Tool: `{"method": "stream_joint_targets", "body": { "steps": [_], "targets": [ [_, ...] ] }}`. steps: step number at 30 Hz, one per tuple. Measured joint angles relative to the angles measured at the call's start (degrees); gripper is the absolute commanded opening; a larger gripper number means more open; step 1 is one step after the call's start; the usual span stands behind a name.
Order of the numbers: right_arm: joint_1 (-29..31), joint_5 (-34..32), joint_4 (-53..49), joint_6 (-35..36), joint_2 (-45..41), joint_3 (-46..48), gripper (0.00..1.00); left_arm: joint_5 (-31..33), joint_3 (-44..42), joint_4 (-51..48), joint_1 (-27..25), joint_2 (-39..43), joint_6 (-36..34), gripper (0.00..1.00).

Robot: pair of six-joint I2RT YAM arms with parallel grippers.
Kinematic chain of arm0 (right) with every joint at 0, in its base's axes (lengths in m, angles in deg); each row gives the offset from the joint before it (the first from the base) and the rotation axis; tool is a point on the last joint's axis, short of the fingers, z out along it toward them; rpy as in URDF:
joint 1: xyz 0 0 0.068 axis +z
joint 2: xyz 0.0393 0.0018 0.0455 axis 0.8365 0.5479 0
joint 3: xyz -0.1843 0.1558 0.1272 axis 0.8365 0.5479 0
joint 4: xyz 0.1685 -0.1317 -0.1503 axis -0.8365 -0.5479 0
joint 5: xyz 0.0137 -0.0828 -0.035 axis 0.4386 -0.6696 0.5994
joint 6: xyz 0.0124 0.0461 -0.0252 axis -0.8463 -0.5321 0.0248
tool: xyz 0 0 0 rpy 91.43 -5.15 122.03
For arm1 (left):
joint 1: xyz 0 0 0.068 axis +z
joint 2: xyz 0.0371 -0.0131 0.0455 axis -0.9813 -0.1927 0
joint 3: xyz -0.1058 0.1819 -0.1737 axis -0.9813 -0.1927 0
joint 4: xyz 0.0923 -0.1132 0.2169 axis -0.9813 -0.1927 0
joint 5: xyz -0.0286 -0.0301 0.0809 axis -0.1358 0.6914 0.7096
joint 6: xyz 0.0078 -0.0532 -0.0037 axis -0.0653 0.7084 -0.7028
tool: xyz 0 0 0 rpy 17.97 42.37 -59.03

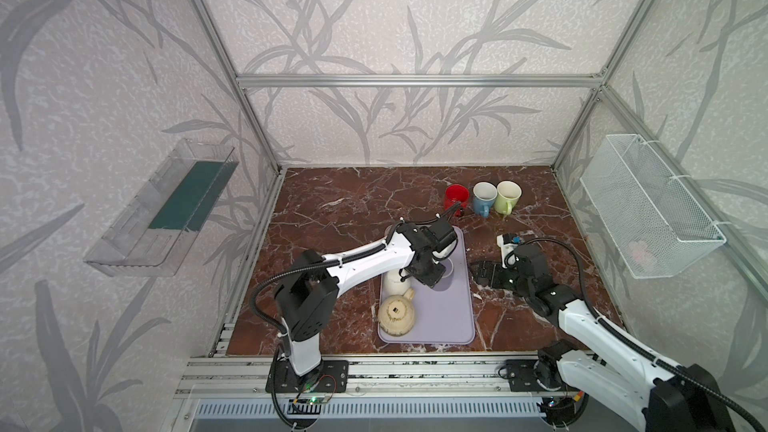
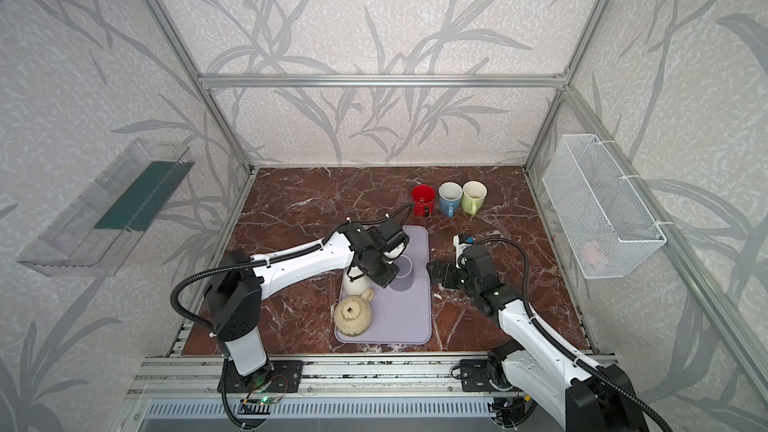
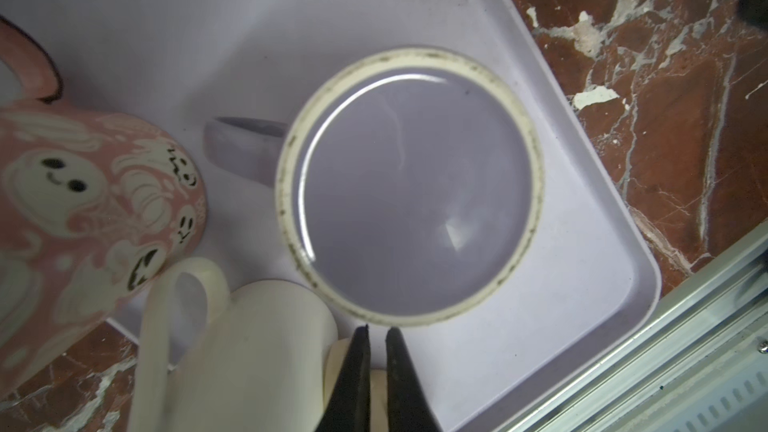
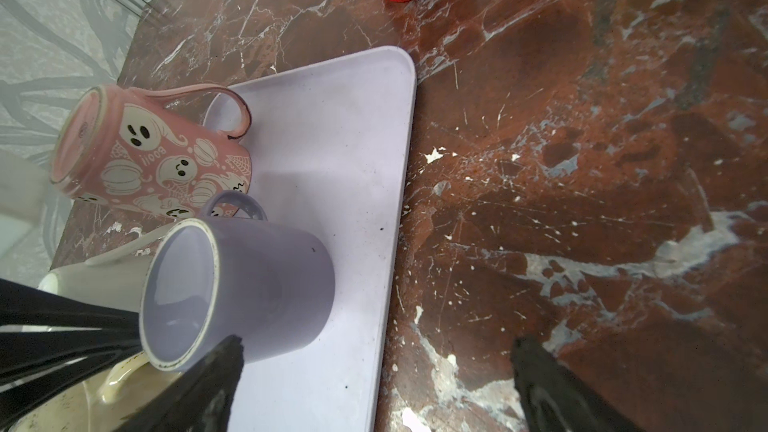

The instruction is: Turn the mug right side up

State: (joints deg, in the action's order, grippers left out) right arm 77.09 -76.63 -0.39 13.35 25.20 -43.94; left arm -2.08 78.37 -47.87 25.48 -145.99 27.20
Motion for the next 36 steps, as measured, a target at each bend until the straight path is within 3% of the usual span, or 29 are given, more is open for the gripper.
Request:
{"method": "stream_joint_targets", "body": {
  "steps": [15, 23, 30, 36],
  "targets": [
    [-2.25, 1.42, -0.66, -0.11, -1.01, 0.39, 0.99, -2.64, 13.53, 2.27, -2.58, -9.55, 0.44, 0.08],
    [-2.29, 2.51, -1.14, 0.02, -1.29, 0.83, 0.99, 3.98, 11.87, 2.78, -1.92, -5.49, 0.44, 0.09],
    [-2.27, 4.24, -1.16, 0.02, -1.22, 0.94, 0.99, 6.16, 11.04, 4.68, 2.49, -0.83, 0.48, 0.09],
    [-2.14, 5.25, -1.51, -0.02, -1.68, 0.94, 0.98, 1.46, 13.09, 4.87, 8.66, -4.61, 1.33, 0.07]
  ]
}}
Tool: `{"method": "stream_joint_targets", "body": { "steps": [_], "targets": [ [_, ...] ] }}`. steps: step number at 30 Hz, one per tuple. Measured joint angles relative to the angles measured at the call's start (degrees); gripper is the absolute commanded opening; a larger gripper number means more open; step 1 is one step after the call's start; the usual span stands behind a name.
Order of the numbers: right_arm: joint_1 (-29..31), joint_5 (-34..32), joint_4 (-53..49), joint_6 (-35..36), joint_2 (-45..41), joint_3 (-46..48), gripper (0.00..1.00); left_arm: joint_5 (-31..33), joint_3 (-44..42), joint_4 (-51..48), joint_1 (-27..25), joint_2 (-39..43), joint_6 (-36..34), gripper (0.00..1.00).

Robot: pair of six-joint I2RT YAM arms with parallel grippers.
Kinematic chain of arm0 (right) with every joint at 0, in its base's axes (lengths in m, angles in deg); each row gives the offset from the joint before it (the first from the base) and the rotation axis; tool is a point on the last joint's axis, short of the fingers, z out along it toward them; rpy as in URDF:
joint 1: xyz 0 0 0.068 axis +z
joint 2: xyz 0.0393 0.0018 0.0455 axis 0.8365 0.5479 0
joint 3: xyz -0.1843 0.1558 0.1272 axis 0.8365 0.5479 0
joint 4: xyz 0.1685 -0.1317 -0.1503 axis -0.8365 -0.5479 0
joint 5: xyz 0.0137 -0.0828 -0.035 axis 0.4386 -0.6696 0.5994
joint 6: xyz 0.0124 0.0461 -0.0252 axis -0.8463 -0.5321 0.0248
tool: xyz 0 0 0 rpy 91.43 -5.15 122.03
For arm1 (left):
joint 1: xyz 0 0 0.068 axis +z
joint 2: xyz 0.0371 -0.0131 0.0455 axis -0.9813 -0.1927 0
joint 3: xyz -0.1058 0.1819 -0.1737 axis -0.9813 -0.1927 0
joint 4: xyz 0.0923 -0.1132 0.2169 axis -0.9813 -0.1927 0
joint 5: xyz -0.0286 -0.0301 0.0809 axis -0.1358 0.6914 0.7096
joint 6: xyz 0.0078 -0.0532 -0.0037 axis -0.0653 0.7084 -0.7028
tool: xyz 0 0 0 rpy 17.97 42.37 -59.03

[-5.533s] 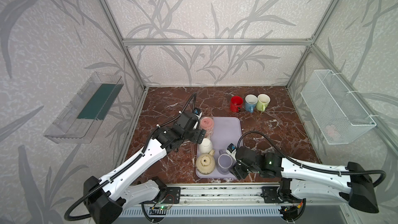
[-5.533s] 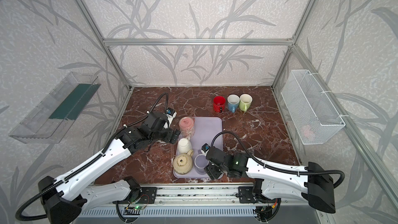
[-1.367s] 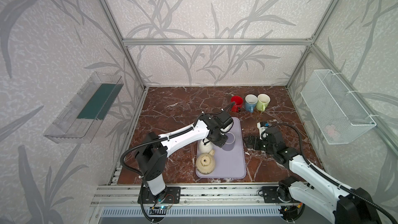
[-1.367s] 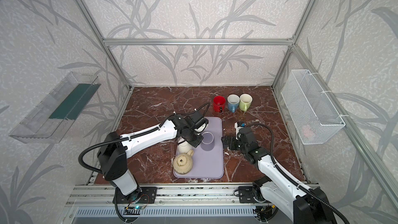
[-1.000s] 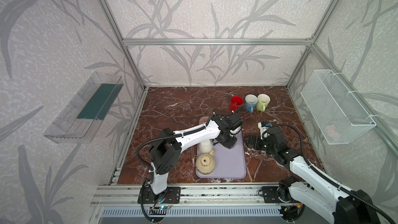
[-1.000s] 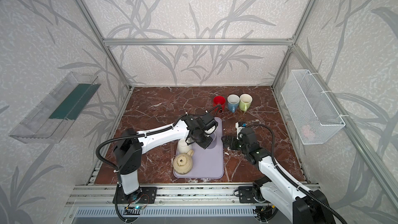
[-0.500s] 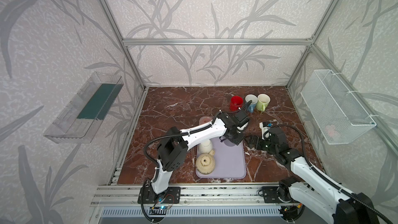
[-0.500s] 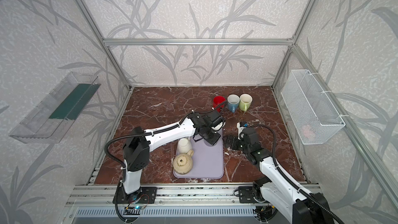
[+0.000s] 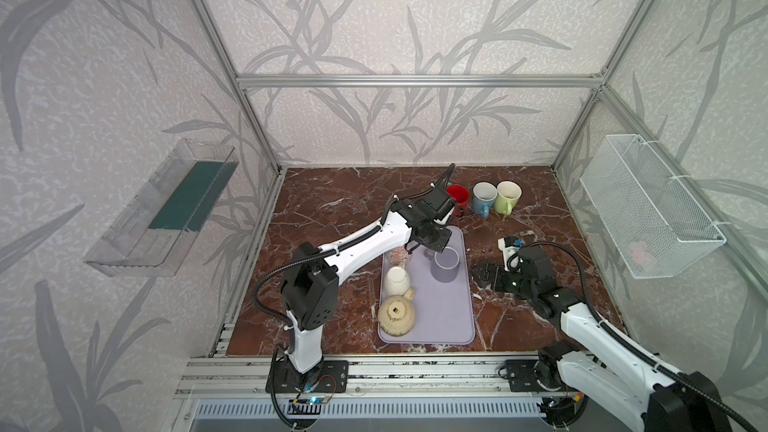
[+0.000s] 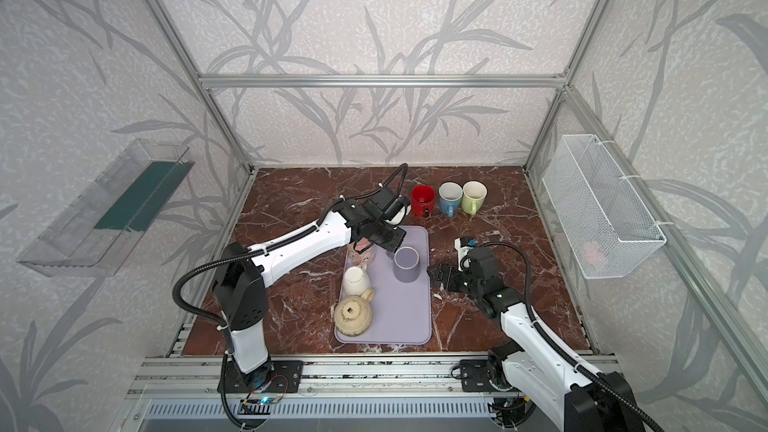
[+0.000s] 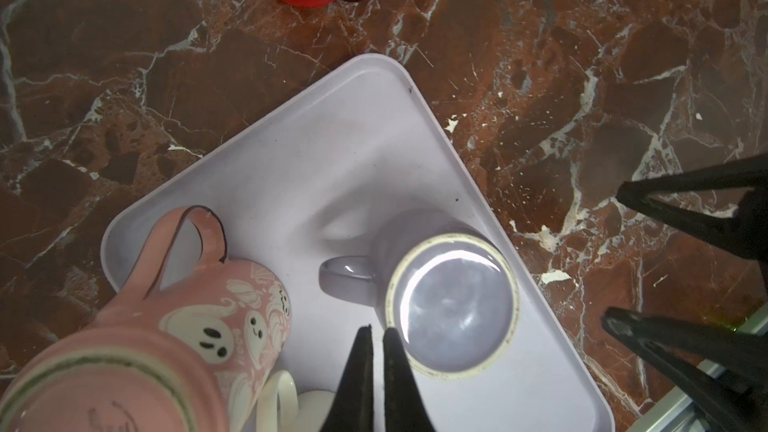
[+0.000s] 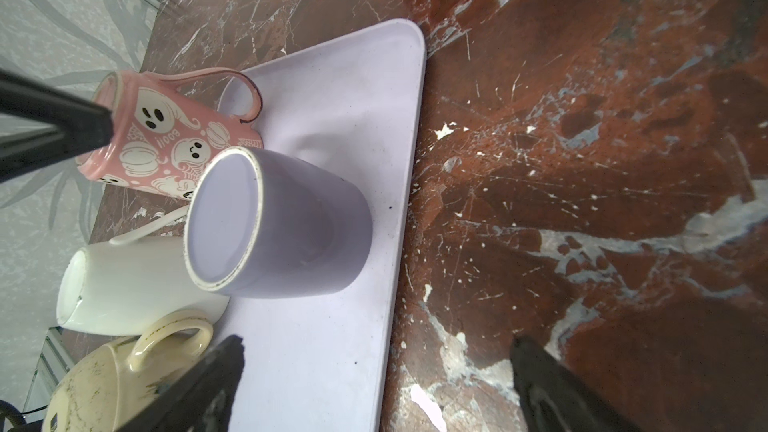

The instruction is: Turn the mug right side up

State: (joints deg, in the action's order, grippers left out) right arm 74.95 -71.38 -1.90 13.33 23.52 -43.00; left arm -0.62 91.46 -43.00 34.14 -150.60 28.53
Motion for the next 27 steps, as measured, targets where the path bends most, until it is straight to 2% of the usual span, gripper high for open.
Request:
{"method": "stream_joint_targets", "body": {
  "steps": [4, 9, 20, 27],
  "targets": [
    [0.33, 0.28, 0.17, -0.04, -0.17, 0.0, 0.98, -1.14, 4.92, -0.63, 2.43, -6.19, 0.15, 0.06],
    [0.37, 0.74, 0.15, -0.04, -0.24, 0.0, 0.98, -2.16, 6.38, -1.6, 2.27, -10.69, 0.22, 0.06],
    [0.42, 0.72, 0.2, 0.24, 0.39, -0.02, 0.98, -3.8, 0.72, -0.39, -0.59, -9.42, 2.16, 0.06],
    [0.42, 0.2, 0.17, 0.61, 0.79, -0.02, 0.98, -4.74, 0.31, 0.61, -3.21, -8.98, 3.39, 0.06]
  ]
}}
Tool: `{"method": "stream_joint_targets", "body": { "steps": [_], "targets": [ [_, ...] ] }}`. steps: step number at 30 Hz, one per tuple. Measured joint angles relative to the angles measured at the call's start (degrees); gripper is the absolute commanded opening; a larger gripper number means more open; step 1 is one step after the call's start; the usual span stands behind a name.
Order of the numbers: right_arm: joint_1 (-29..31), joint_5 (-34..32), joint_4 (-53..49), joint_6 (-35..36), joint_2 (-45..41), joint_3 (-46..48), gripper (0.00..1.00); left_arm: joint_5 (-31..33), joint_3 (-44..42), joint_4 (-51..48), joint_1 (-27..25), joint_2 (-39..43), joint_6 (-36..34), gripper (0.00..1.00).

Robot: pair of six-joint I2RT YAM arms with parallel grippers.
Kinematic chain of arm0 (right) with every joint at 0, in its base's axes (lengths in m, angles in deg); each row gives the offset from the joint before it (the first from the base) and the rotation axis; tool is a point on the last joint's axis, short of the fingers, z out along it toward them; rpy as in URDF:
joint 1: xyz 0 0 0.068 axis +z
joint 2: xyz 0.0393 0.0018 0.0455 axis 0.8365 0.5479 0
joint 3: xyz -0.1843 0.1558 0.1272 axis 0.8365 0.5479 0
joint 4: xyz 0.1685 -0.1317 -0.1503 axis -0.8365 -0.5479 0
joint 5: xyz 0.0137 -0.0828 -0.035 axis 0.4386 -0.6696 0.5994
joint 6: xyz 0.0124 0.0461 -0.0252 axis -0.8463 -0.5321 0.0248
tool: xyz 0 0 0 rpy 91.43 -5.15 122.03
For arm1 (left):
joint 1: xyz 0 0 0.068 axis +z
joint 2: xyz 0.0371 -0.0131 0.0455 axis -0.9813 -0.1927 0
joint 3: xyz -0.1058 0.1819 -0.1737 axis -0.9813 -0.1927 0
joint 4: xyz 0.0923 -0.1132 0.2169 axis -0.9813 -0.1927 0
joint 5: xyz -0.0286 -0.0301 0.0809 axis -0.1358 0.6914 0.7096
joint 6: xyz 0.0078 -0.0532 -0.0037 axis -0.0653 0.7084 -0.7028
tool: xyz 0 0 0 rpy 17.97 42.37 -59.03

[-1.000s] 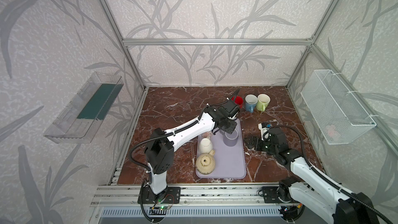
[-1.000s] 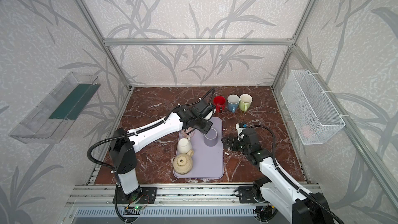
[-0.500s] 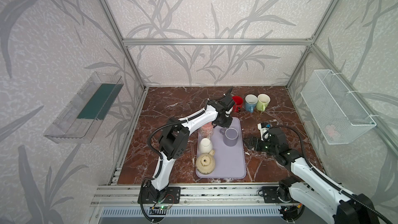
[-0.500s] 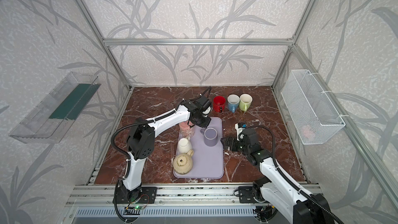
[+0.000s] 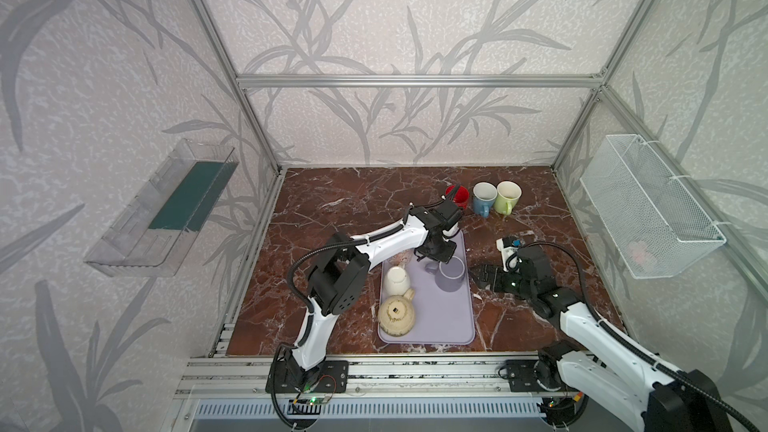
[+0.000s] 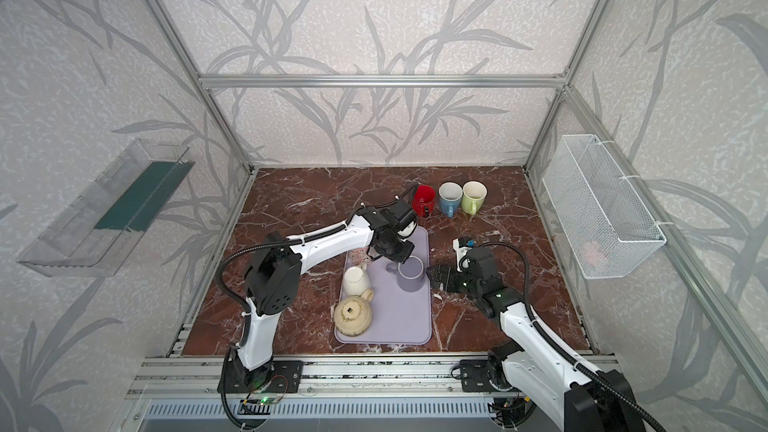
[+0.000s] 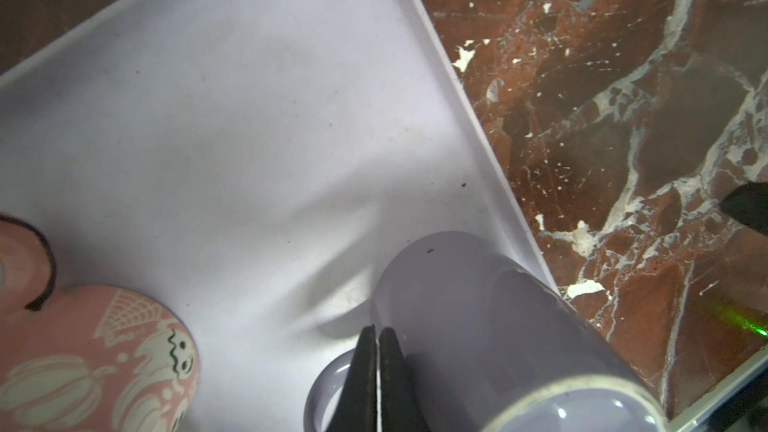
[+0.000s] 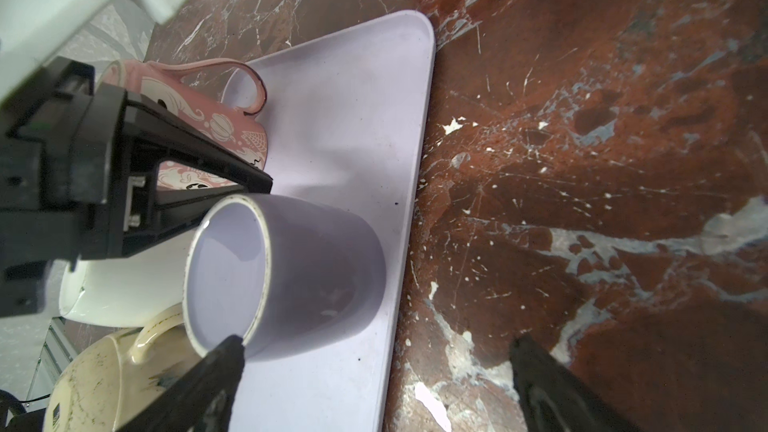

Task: Turn the mug right side up
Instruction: 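Lower the left gripper onto the lavender mug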

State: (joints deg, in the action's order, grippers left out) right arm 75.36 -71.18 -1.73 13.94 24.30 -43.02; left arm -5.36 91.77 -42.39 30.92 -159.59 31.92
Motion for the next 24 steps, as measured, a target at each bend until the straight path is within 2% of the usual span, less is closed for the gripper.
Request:
{"method": "stream_joint_targets", "body": {
  "steps": [8, 13, 16, 20, 24],
  "targets": [
    [0.0, -0.5, -0.07, 0.22, -0.07, 0.0, 0.98, -1.53, -2.08, 1.79, -1.22, 2.69, 0.9, 0.05],
    [0.02, -0.48, -0.2, 0.5, -1.05, 0.0, 0.99, -2.51, -6.84, 3.06, -1.2, 8.81, -1.11, 0.07],
    [0.07, -0.42, -0.2, 0.87, -1.95, 0.0, 0.99, -2.38, -10.12, 3.34, -1.18, 14.19, -3.82, 0.14],
    [0.07, -0.02, -0.09, 1.51, -2.6, 0.0, 0.99, -1.07, -13.46, 4.26, -1.18, 21.42, -8.52, 0.31],
    [0.07, 0.42, 0.33, 1.77, -2.69, 0.02, 0.99, -0.59, -18.75, 6.75, -1.16, 28.13, -15.3, 0.42]
  ]
}}
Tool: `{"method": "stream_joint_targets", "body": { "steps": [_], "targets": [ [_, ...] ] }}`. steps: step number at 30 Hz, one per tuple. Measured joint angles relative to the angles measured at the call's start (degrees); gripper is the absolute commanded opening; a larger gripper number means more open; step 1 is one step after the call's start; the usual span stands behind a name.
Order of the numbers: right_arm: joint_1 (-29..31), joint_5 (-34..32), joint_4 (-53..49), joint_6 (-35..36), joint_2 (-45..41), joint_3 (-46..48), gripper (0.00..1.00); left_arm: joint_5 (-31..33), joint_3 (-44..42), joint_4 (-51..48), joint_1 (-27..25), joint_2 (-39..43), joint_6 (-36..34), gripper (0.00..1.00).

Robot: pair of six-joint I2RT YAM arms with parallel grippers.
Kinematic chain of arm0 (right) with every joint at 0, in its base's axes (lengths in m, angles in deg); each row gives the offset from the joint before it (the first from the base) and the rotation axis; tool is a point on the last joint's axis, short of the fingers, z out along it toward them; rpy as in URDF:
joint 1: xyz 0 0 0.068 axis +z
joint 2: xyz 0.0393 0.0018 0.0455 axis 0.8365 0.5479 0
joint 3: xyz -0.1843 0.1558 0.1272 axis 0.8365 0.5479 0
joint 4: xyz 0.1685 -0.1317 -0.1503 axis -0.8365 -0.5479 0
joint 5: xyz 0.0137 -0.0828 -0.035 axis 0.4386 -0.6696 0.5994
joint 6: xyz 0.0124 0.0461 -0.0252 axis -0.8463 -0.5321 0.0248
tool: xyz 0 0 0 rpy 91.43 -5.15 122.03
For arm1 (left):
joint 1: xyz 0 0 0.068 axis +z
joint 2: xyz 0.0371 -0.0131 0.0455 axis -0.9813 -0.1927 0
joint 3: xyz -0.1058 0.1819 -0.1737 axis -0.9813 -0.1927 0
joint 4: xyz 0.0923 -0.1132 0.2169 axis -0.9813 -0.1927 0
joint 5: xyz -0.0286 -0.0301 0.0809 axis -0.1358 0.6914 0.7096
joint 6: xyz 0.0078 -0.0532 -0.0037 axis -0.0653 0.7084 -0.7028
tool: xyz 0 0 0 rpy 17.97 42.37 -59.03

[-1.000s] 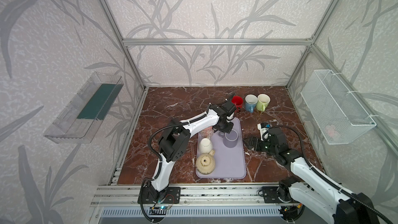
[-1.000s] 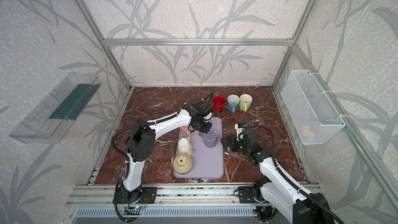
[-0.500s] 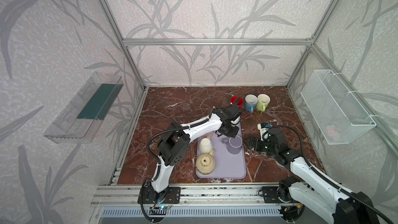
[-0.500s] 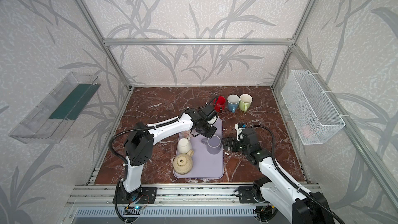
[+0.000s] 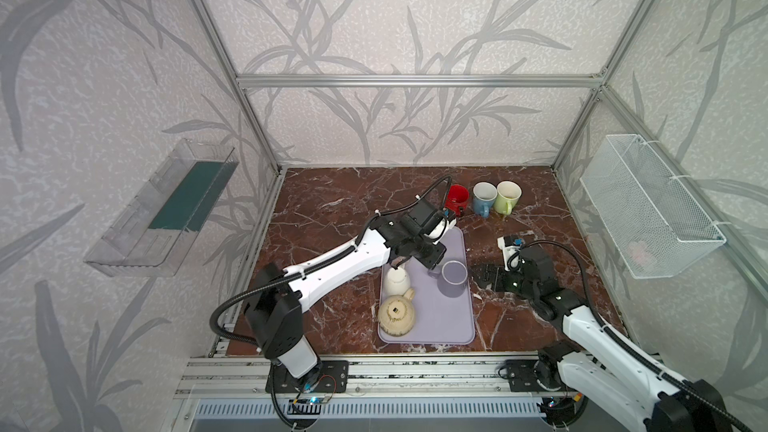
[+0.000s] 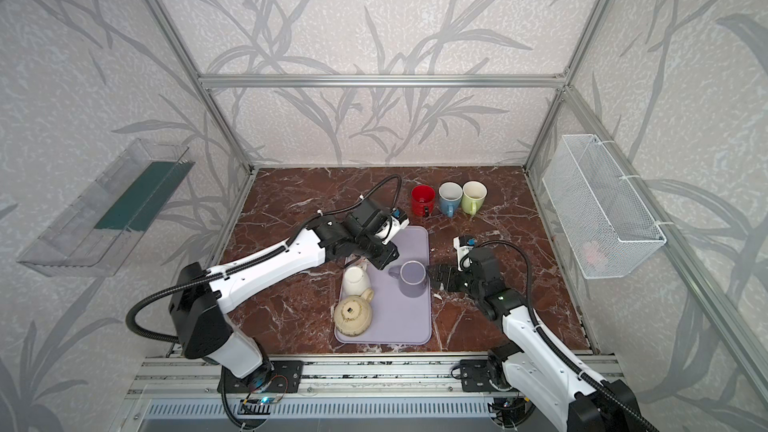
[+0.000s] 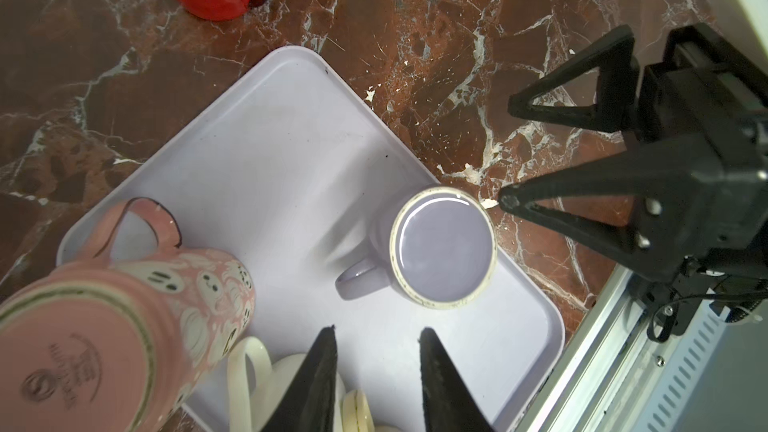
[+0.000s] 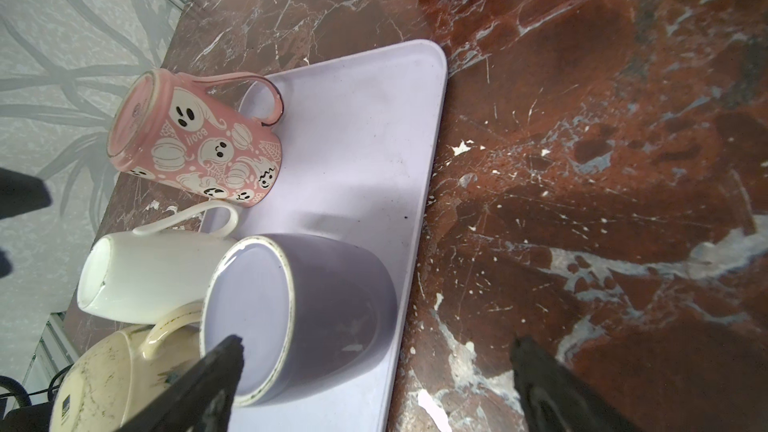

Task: Turn the mug right side up
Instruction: 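Lower the left gripper onto the lavender mug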

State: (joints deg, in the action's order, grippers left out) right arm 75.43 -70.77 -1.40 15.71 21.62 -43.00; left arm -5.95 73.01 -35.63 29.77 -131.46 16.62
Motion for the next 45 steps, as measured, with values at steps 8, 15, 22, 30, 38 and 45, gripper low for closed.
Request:
{"method": "stream_joint_targets", "body": {
  "steps": [8, 15, 22, 30, 38, 45],
  "targets": [
    [0.0, 1.14, 1.27, 0.0, -1.14, 0.96, 0.99, -1.53, -13.18, 5.4, 1.25, 5.75, -17.14, 0.42],
    [0.0, 1.38, 1.7, -0.02, -2.1, 2.03, 0.99, -2.62, -12.92, 7.08, 3.89, 2.89, -25.03, 0.5],
    [0.0, 1.68, 2.91, 0.0, -2.12, 2.67, 0.99, -7.48, -7.54, 2.93, 3.82, -3.98, -32.54, 0.52],
    [0.0, 1.68, 3.91, -0.02, -2.1, 3.19, 0.99, -11.23, -1.05, -2.93, 3.8, -10.36, -38.51, 0.51],
    [0.0, 1.66, 4.61, -0.02, -2.1, 3.72, 0.99, -12.31, 2.67, -5.99, 3.82, -15.5, -41.38, 0.49],
    [0.0, 1.66, 5.4, 0.0, -1.55, 3.85, 0.99, -12.59, 3.26, -5.62, 3.82, -17.27, -42.93, 0.49]
  ]
}}
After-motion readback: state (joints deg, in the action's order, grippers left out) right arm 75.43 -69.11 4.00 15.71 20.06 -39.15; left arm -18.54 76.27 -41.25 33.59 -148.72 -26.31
